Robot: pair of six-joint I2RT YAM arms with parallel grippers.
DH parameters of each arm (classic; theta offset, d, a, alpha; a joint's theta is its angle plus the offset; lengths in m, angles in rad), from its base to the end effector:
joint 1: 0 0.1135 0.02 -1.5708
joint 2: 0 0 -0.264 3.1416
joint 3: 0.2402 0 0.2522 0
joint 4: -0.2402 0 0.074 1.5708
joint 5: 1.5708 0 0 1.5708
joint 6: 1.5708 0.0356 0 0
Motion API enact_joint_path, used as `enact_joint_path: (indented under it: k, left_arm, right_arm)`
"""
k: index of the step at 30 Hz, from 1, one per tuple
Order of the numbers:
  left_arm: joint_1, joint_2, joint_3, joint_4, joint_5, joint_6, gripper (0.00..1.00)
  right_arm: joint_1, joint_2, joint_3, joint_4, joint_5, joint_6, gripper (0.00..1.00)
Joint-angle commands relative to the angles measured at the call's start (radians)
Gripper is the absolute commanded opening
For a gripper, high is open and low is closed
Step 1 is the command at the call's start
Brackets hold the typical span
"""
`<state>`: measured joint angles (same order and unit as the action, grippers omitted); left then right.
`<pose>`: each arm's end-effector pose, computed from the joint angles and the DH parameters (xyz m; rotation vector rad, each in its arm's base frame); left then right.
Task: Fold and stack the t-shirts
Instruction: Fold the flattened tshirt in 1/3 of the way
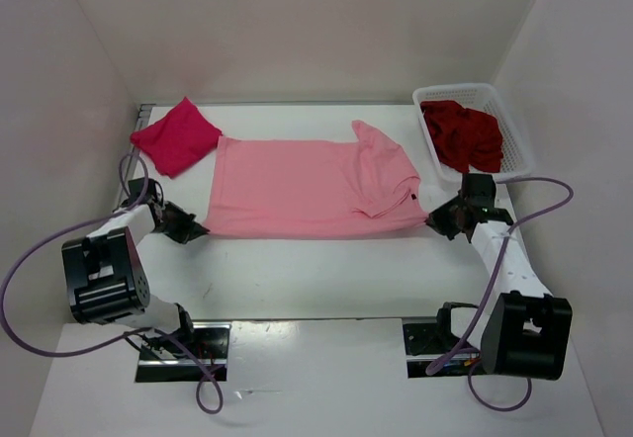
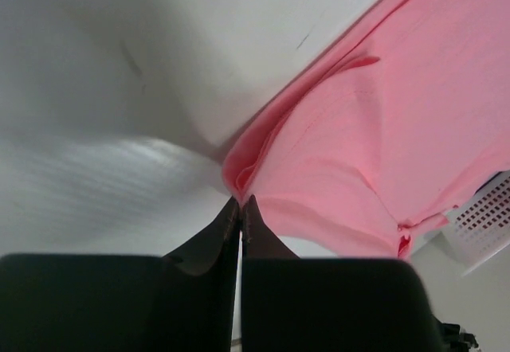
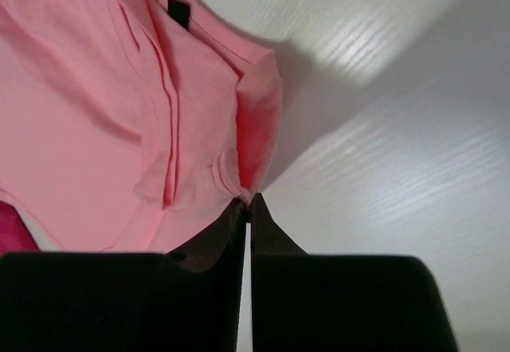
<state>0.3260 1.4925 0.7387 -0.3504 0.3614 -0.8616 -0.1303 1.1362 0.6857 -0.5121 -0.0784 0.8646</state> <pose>0.2572 0.0737 0.1570 -1.4212 2.3160 -0.6490 0.2166 -0.0256 0.2105 1.2008 2.2778 0.3843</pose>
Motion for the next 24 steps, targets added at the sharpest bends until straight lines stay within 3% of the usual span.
enact_joint_path:
  k: [1,3,4,5,6,7,9,12,13,14,16,17,18,22,23,24]
  left_arm:
    - [0.015,-0.076,-0.041,-0.102,0.05,0.045,0.0]
    - [0.025,-0.115,-0.059,-0.14,0.05,0.059,0.02]
    - [0.044,-0.161,-0.068,-0.172,0.05,0.068,0.09]
    - [0.068,-0.184,-0.079,-0.186,0.05,0.078,0.35]
    - [0.068,-0.207,-0.079,-0.187,0.059,0.087,0.48]
    - [0.077,-0.243,-0.062,-0.206,0.059,0.087,0.58]
    - [0.077,-0.255,0.034,-0.263,0.024,0.121,0.71]
    - [0.065,-0.242,0.103,-0.263,0.024,0.131,0.7]
    - [0.056,-0.242,0.103,-0.234,0.052,0.131,0.61]
    - [0.042,-0.242,0.103,-0.204,0.071,0.121,0.55]
    - [-0.014,-0.242,0.094,-0.127,0.085,0.111,0.43]
    - [-0.042,-0.23,0.094,-0.105,0.085,0.099,0.37]
    - [-0.104,-0.215,0.094,-0.082,0.065,0.087,0.25]
    - [-0.275,-0.158,0.145,-0.045,-0.042,0.064,0.1]
    - [-0.304,-0.132,0.145,-0.027,-0.058,0.053,0.1]
    - [-0.347,-0.12,0.145,-0.009,-0.058,0.039,0.1]
  right_arm:
    - [-0.006,-0.033,-0.014,-0.086,-0.043,0.017,0.04]
    - [-0.006,-0.056,-0.014,-0.123,-0.043,0.017,0.04]
    - [-0.006,-0.056,-0.003,-0.123,-0.043,0.017,0.08]
    - [-0.006,-0.056,0.006,-0.123,-0.059,0.007,0.15]
    - [-0.006,-0.056,0.015,-0.135,-0.06,-0.002,0.24]
    - [-0.006,-0.065,0.029,-0.135,-0.069,-0.012,0.43]
    - [0.003,-0.066,0.09,-0.161,-0.054,-0.045,0.53]
    - [0.026,-0.053,0.176,-0.148,-0.044,-0.084,0.57]
    - [0.046,-0.027,0.208,-0.123,-0.044,-0.099,0.57]
    - [0.061,-0.013,0.209,-0.097,-0.063,-0.099,0.42]
    - [0.121,0.052,0.218,-0.016,-0.076,-0.11,0.24]
    - [0.147,0.08,0.206,0.009,-0.077,-0.098,0.03]
    - [0.176,0.111,0.206,0.032,-0.077,-0.098,0.0]
    - [0.34,0.227,0.187,0.136,-0.057,-0.058,0.01]
    - [0.354,0.272,0.187,0.145,-0.057,-0.058,0.03]
    - [0.366,0.286,0.178,0.156,-0.057,-0.058,0.16]
